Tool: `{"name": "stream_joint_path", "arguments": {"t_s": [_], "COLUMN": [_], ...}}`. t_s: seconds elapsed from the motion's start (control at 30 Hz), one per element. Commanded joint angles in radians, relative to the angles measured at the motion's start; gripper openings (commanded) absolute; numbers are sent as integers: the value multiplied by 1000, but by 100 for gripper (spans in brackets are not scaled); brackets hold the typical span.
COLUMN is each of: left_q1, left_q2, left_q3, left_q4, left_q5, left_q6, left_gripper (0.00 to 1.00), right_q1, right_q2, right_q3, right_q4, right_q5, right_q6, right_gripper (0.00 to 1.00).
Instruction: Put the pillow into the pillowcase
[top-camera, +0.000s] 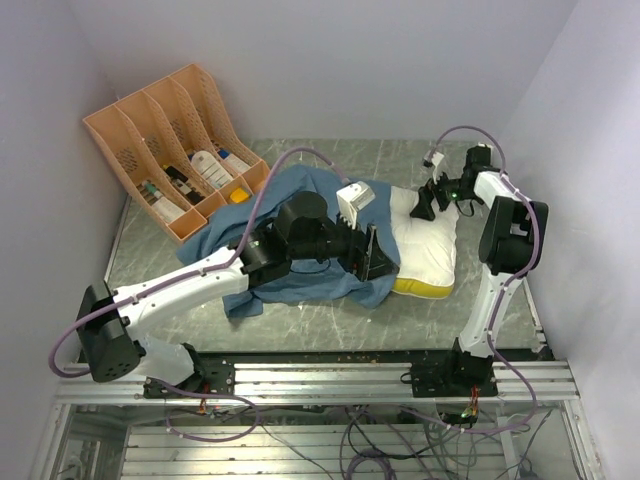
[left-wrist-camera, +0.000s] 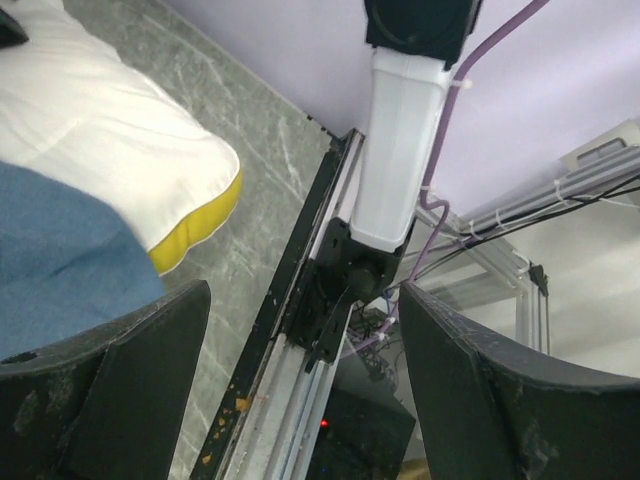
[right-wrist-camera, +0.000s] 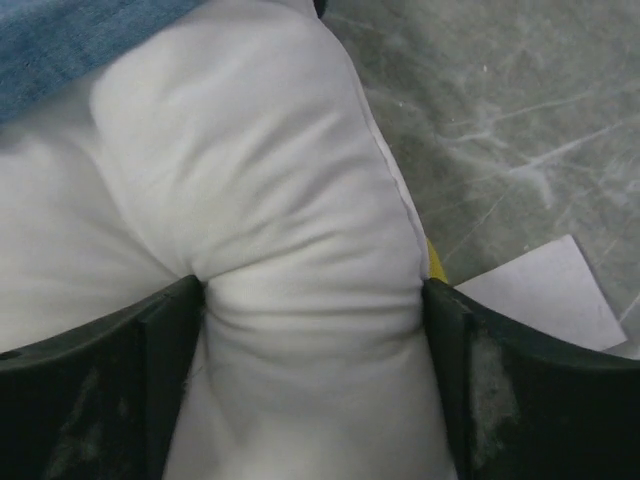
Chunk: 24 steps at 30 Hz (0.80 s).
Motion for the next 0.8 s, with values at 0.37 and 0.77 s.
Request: {"name": "stream_joint_path", "arguments": {"t_s": [0.37,0.77], "left_q1": [158,241], "left_q2": [25,-40], "left_q3": [46,145], "left_q4": [-94,-66], "left_q5": [-195,-460], "left_q6": [-55,29], "left_gripper": [85,86], "right_q1": [77,275], "right_q2": [-433,-893], "right_q3": [-317,-683], "right_q4": [394,972], "right_q5": [-71,146], "right_q6": [-29,-85], "right_gripper": [0,0]}}
